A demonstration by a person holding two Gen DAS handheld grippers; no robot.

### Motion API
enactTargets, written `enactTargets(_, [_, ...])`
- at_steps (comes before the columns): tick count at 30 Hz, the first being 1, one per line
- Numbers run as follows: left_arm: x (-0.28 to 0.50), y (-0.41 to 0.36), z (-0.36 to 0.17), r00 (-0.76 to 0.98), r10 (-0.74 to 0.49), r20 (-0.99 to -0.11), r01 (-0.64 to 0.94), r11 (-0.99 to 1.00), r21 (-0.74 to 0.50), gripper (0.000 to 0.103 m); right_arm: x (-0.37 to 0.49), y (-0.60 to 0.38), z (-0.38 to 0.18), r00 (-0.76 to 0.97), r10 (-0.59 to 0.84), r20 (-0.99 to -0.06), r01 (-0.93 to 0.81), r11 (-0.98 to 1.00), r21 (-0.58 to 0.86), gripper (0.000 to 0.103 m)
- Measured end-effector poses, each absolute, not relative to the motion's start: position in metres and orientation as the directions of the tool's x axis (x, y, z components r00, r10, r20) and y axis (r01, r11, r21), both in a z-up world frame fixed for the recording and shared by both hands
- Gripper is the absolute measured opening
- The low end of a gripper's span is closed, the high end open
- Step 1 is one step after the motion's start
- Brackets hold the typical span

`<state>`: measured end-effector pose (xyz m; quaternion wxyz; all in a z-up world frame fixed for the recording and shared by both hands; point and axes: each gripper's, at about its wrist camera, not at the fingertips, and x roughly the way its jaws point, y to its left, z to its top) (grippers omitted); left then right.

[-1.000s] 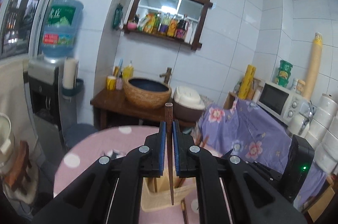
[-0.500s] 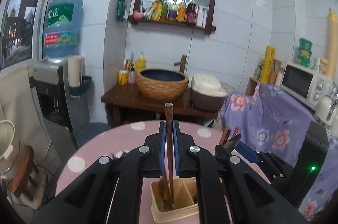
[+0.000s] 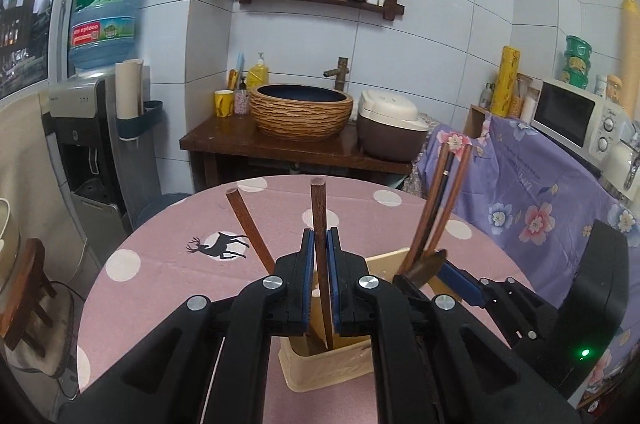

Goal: Organize utensils
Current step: 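Open both tools to drop the chopstick and spoon into the basket, then move both open tools back down toward the last two chopsticks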

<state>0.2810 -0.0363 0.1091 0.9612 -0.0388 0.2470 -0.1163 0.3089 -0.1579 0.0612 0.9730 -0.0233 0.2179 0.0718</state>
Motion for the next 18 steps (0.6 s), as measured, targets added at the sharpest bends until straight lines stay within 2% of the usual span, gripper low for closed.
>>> enactTargets(1, [0.278,-0.036,0.110,0.849,-0.249,-0.465,0.211,0.968,-0.132,0.010,0.306,-0.158,0.062,0.897,0.127,-0.423,-0.149,0.989,-0.018,0.044])
enactTargets(2, [0.276,-0.036,0.110,0.851,-0.250,-0.461,0.213,0.968,-0.132,0.019,0.302,-0.159,0.063,0.901,0.126,-0.414,-0.146,0.989,-0.018,0.047])
enactTargets(3, [0.271,-0.034,0.109,0.855,-0.249,-0.454,0.211,0.968,-0.134,0.037,0.298,-0.160,0.065,0.905,0.127,-0.407,-0.146,0.989,-0.016,0.054])
enactTargets(4, [0.264,-0.031,0.108,0.860,-0.251,-0.445,0.208,0.967,-0.144,0.047,0.292,-0.162,0.066,0.909,0.127,-0.397,-0.144,0.990,-0.012,0.059])
enactTargets(5, [0.258,-0.028,0.106,0.863,-0.255,-0.436,0.207,0.966,-0.156,0.057,0.284,-0.165,0.067,0.914,0.120,-0.388,-0.135,0.991,-0.010,0.060])
enactTargets(7, [0.240,-0.022,0.099,0.868,-0.255,-0.426,0.203,0.965,-0.165,0.060,0.269,-0.173,0.066,0.915,0.107,-0.390,-0.119,0.993,-0.007,0.061])
enactTargets(8, [0.233,-0.020,0.094,0.867,-0.249,-0.431,0.199,0.967,-0.160,0.066,0.261,-0.177,0.064,0.909,0.100,-0.404,-0.110,0.994,-0.001,0.065])
enactTargets(9, [0.225,-0.018,0.087,0.866,-0.241,-0.438,0.192,0.969,-0.154,0.071,0.254,-0.181,0.061,0.900,0.096,-0.425,-0.104,0.995,0.005,0.074])
enactTargets(10, [0.218,-0.015,0.079,0.864,-0.234,-0.446,0.185,0.971,-0.152,0.072,0.247,-0.185,0.056,0.887,0.092,-0.452,-0.096,0.995,0.014,0.079])
enactTargets(12, [0.204,-0.011,0.058,0.850,-0.223,-0.478,0.169,0.974,-0.153,0.075,0.230,-0.195,0.040,0.857,0.075,-0.510,-0.069,0.997,0.032,0.080])
enactTargets(18, [0.178,-0.011,-0.005,0.781,-0.175,-0.600,0.129,0.984,-0.120,0.076,0.201,-0.214,-0.027,0.713,0.033,-0.701,0.026,0.997,0.074,0.080])
